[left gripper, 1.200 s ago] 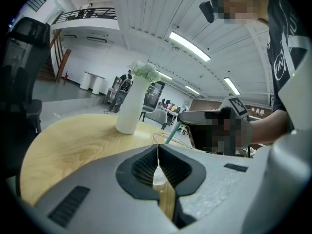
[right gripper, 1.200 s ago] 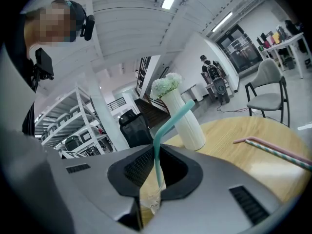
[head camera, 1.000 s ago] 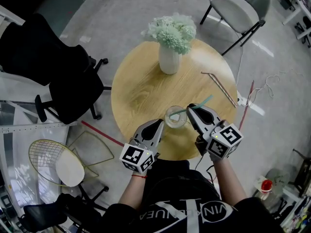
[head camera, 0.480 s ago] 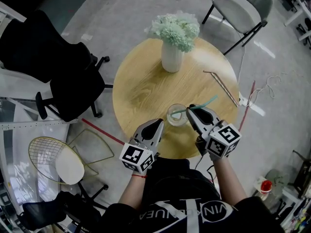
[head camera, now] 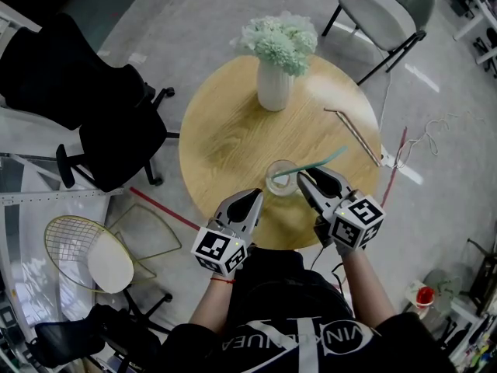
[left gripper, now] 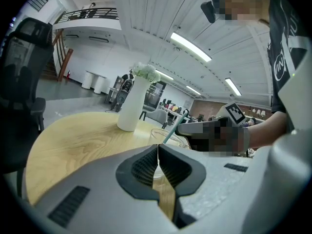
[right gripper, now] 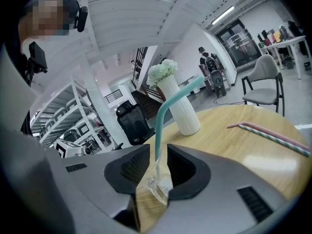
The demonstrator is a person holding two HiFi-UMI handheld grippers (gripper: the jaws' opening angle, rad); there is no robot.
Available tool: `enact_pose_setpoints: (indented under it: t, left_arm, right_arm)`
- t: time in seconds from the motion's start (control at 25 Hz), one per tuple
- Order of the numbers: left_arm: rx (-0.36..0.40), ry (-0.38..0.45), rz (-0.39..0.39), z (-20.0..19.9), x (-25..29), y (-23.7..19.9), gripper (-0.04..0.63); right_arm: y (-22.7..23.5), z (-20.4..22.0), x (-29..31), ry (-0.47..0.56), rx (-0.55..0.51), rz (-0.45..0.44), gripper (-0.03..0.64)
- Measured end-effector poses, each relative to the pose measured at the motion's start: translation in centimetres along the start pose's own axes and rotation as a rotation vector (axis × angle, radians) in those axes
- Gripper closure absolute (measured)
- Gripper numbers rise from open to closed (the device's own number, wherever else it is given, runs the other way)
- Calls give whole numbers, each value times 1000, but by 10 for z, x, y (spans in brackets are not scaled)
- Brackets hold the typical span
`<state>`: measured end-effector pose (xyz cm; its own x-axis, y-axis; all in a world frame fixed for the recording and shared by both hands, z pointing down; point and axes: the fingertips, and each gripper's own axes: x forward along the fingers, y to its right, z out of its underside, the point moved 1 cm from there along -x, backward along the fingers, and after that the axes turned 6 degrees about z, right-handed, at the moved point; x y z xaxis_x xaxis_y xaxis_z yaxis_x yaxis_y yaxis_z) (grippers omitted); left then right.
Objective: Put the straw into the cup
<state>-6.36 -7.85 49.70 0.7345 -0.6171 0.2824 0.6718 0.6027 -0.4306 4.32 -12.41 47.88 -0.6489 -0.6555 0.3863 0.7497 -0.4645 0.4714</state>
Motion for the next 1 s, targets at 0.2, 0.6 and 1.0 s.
enact_pose_setpoints:
  t: [0.2,0.6,1.0]
  left_arm:
    - [3,5,1,2,-3,5,583]
    - [-4,23,7,5,-11,21,583]
    - [13,39,33,6,-15,51,583]
  right_arm:
    - [0,2,-7,1,1,11,528]
    - [-9,6,-29,17,2,21,529]
    - [-30,12,-56,36,-24,-20,569]
